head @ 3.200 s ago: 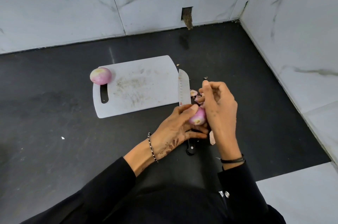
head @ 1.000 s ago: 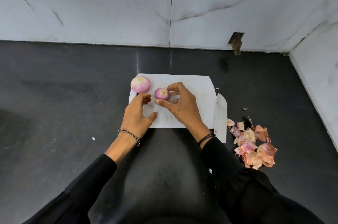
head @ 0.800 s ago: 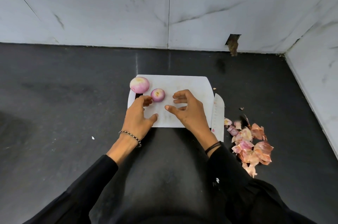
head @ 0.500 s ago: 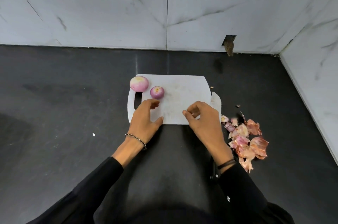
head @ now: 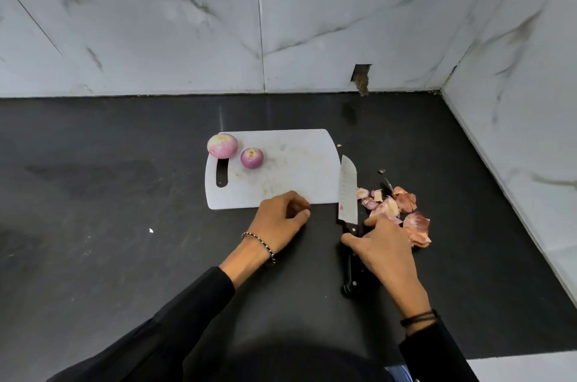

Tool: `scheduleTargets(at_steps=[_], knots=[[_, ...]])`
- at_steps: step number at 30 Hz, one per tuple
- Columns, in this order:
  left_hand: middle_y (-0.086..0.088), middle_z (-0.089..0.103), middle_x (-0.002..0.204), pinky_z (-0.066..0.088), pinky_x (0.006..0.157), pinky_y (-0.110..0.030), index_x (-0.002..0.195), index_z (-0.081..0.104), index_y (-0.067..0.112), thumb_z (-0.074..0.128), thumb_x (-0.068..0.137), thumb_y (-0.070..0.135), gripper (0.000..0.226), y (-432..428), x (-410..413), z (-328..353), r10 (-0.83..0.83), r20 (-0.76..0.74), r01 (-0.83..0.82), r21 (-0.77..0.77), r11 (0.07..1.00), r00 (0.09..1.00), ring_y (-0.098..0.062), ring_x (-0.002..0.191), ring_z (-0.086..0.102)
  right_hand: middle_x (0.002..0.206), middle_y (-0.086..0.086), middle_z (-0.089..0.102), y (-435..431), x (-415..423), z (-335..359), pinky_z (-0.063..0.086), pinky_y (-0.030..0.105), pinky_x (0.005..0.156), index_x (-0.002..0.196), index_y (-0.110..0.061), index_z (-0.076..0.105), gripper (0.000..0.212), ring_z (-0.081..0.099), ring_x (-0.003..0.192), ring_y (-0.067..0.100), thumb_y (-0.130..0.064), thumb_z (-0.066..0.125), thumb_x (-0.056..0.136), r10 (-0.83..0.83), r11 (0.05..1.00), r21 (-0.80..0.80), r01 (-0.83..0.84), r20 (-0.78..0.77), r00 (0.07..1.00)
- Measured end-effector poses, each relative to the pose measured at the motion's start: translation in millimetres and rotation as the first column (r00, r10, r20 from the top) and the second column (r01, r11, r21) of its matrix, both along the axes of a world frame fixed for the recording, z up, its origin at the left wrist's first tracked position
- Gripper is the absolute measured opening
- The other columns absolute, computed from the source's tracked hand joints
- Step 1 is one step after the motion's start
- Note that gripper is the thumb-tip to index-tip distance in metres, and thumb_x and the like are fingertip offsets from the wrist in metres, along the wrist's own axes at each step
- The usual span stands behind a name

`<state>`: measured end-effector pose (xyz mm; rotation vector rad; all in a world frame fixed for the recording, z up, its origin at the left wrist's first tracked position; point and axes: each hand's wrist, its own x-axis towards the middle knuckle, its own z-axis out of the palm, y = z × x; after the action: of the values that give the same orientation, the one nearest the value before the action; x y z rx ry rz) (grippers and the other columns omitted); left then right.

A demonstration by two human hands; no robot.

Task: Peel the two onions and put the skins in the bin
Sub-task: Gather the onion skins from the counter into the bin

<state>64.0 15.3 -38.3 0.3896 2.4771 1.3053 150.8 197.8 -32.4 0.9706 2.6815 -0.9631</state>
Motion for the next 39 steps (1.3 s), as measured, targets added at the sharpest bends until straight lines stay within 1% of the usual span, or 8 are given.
scheduleTargets(at_steps=[3, 7, 10, 13, 17, 21, 33, 39], knots=[[-0.007, 0.074, 0.09, 0.058, 0.076, -0.025, 0.103, 0.068, 0.012, 0.073, 0.087, 0.027, 0.022, 23.1, 8.1, 1.3, -0.018, 0.253, -0.008, 0.102, 0.995, 0.967, -0.018, 0.081, 0.071, 0.065, -0.002, 0.071, 3.4, 3.5, 4.3, 0.056, 0.035, 0.067, 0.082, -0.019, 0.071, 0.025, 0.07, 0.07, 0.018, -0.041, 0.08, 0.073, -0.066, 0.989, -0.137, 0.058, -0.055, 0.996], [-0.01, 0.075, 0.097, 0.059, 0.077, -0.025, 0.11, 0.066, 0.007, 0.078, 0.081, 0.036, 0.043, 49.0, 14.0, -1.1, -0.09, 0.529, -0.029, 0.211, 0.977, 0.844, -0.017, 0.087, 0.074, 0.066, -0.003, 0.073, 6.3, 15.2, 4.9, 0.054, 0.032, 0.062, 0.078, -0.021, 0.075, 0.02, 0.07, 0.065, 0.017, -0.04, 0.076, 0.085, -0.061, 0.957, -0.289, 0.013, -0.157, 0.986], [-0.013, 0.076, 0.097, 0.059, 0.085, -0.033, 0.105, 0.07, 0.002, 0.08, 0.081, 0.024, 0.034, 61.9, 9.0, 1.7, -0.108, 0.655, -0.158, 0.334, 0.929, 0.748, -0.017, 0.081, 0.073, 0.072, -0.01, 0.075, 10.3, 23.9, 2.9, 0.05, 0.024, 0.063, 0.083, -0.024, 0.077, 0.016, 0.07, 0.069, 0.008, -0.04, 0.077, 0.085, -0.078, 0.938, -0.348, 0.007, -0.189, 0.979], [-0.012, 0.075, 0.082, 0.061, 0.076, -0.035, 0.084, 0.068, 0.004, 0.08, 0.078, 0.005, 0.014, 68.5, -0.6, 6.9, -0.052, 0.743, -0.334, 0.361, 0.871, 0.667, -0.019, 0.069, 0.072, 0.077, -0.01, 0.076, 12.0, 30.1, 4.7, 0.052, 0.022, 0.067, 0.086, -0.025, 0.077, 0.011, 0.072, 0.073, 0.006, -0.035, 0.08, 0.085, -0.128, 0.906, -0.423, 0.022, -0.224, 0.966], [-0.014, 0.076, 0.08, 0.062, 0.063, -0.031, 0.088, 0.07, -0.001, 0.08, 0.074, -0.002, 0.017, 69.6, -21.5, 13.8, -0.032, 0.778, -0.374, 0.337, 0.864, 0.628, -0.019, 0.067, 0.074, 0.079, -0.007, 0.076, 14.2, 36.5, 8.5, 0.058, 0.027, 0.073, 0.084, -0.025, 0.077, 0.012, 0.074, 0.075, 0.009, -0.034, 0.084, 0.082, -0.188, 0.885, -0.463, 0.045, -0.268, 0.945], [-0.02, 0.075, 0.092, 0.062, 0.068, -0.035, 0.106, 0.067, -0.01, 0.082, 0.072, -0.001, 0.039, 73.7, -45.0, 18.0, -0.005, 0.778, -0.407, 0.335, 0.85, 0.629, -0.027, 0.079, 0.075, 0.08, -0.008, 0.076, 16.5, 42.9, 10.1, 0.056, 0.021, 0.071, 0.085, -0.024, 0.077, 0.012, 0.073, 0.075, 0.007, -0.032, 0.085, 0.081, -0.196, 0.885, -0.464, 0.034, -0.305, 0.932], [-0.013, 0.074, 0.087, 0.062, 0.062, -0.031, 0.089, 0.071, -0.002, 0.076, 0.082, 0.006, 0.012, 88.9, -82.5, 19.5, 0.132, 0.711, -0.493, 0.329, 0.806, 0.69, -0.018, 0.062, 0.073, 0.085, -0.004, 0.076, 26.6, 51.9, 1.6, 0.06, 0.028, 0.076, 0.089, -0.024, 0.077, 0.016, 0.073, 0.08, 0.015, -0.032, 0.086, 0.08, -0.183, 0.885, -0.466, 0.009, -0.33, 0.926], [-0.008, 0.072, 0.074, 0.059, 0.056, -0.027, 0.081, 0.067, 0.006, 0.059, 0.098, 0.027, 0.028, 79.4, -82.0, 15.3, 0.232, 0.623, -0.464, 0.238, 0.853, 0.747, -0.016, 0.054, 0.07, 0.08, -0.006, 0.074, 22.5, 38.1, -0.5, 0.057, 0.018, 0.069, 0.085, -0.025, 0.075, 0.014, 0.071, 0.075, 0.011, -0.035, 0.085, 0.081, -0.212, 0.919, -0.389, 0.064, -0.352, 0.912]])
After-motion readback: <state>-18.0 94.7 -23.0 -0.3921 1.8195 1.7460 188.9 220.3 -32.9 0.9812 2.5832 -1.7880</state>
